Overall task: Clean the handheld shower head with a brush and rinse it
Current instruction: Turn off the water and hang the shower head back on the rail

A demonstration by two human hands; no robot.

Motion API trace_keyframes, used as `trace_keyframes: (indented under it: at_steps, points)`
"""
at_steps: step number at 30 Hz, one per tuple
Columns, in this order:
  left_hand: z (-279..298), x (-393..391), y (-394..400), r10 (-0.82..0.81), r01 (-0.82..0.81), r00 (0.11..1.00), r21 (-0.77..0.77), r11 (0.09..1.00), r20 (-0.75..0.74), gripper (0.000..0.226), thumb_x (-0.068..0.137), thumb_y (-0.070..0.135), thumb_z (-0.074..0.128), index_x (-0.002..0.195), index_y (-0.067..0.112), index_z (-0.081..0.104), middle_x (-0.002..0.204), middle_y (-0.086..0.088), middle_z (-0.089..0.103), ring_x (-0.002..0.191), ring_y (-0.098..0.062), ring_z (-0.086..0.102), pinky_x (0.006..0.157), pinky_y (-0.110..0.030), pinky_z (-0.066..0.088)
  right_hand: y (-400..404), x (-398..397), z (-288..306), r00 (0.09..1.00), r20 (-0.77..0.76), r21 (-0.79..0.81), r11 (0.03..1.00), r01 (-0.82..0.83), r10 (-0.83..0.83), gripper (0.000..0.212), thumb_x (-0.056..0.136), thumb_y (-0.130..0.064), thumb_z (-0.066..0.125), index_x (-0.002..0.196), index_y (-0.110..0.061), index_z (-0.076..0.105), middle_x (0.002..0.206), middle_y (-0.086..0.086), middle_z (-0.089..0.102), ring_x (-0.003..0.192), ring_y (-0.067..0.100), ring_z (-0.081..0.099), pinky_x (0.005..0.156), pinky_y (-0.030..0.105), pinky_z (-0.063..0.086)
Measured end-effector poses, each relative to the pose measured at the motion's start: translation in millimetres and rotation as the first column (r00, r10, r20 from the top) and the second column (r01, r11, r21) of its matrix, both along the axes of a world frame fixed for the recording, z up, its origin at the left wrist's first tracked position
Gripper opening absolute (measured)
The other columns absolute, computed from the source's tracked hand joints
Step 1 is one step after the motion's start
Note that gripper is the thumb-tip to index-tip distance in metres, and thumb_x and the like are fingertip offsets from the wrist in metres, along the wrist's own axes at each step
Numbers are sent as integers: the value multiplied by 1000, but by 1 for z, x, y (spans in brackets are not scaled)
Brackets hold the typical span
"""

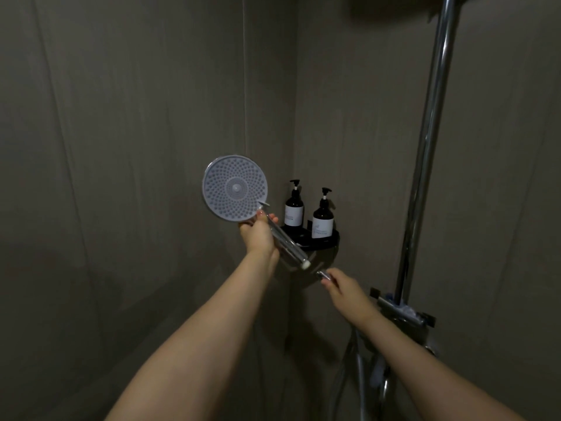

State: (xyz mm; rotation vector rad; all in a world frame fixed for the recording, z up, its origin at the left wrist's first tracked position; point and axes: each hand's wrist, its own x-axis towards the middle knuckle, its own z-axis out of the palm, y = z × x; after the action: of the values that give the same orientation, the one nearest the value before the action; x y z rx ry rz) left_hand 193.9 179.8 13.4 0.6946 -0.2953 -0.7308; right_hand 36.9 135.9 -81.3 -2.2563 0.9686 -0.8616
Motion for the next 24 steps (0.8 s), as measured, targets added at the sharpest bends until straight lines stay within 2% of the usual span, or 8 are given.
trace_keyframes:
  at_steps: [2, 5, 9, 11, 16, 20, 24]
  points:
    - [-1, -5, 0, -11, 11, 1000, -10, 1000, -19, 3, 97, 12, 44, 98, 15, 43, 78, -3, 54, 67, -12, 54, 71, -25, 49, 0, 6, 4, 1000, 20, 10, 1000, -9, 9, 7, 95, -18, 46, 96, -20, 52, 80, -4, 55, 73, 9, 52, 64, 17, 38]
    - [-1, -7, -2, 12, -12, 999, -15, 1000, -48, 16, 97, 12, 43, 83, 19, 41, 77, -4, 53, 65, -12, 54, 67, -25, 49, -2, 9, 8, 999, 45, 22, 1000, -3, 2, 9, 95, -17, 46, 98, -18, 54, 81, -4, 54, 76, 12, 52, 64, 18, 38]
    - [-6, -6, -4, 29, -29, 998, 1, 1000, -57, 15, 97, 13, 45, 83, 19, 40, 78, -3, 55, 66, -12, 55, 65, -25, 49, -3, 12, 11, 997, 72, 28, 1000, -1, -1, 12, 95, -17, 47, 102, -16, 56, 87, -2, 55, 76, 7, 50, 64, 13, 37]
    - [-6, -5, -3, 32, -32, 997, -1, 999, -72, 12, 97, 13, 44, 86, 17, 41, 77, -3, 55, 66, -12, 55, 64, -25, 48, -5, 13, 11, 997, 74, 10, 1000, 10, -11, 15, 94, -16, 49, 104, -11, 59, 89, 1, 56, 78, 10, 51, 64, 11, 36]
    - [-4, -5, -3, 31, -40, 991, -68, 997, -133, 18, 97, 9, 43, 82, 19, 41, 75, -2, 52, 62, -11, 52, 56, -23, 46, -5, 15, 13, 998, 58, 26, 999, -26, 25, 15, 94, -16, 50, 105, -13, 59, 82, -4, 54, 74, 7, 50, 64, 14, 37]
    - [-3, -2, -3, 13, -21, 993, -66, 998, -116, 15, 97, 10, 44, 84, 17, 41, 77, -3, 53, 64, -12, 53, 60, -24, 46, -4, 16, 13, 996, 76, 24, 999, -43, 41, 11, 94, -15, 49, 100, -18, 57, 75, -10, 51, 70, 1, 47, 63, 14, 36]
    - [-6, -4, -3, 8, -14, 994, -54, 998, -108, 10, 97, 10, 44, 88, 16, 43, 79, -3, 54, 67, -12, 54, 63, -24, 47, -4, 15, 16, 993, 118, 33, 999, -30, 26, 18, 95, -13, 47, 106, -7, 60, 73, -9, 50, 68, 3, 46, 62, 17, 36]
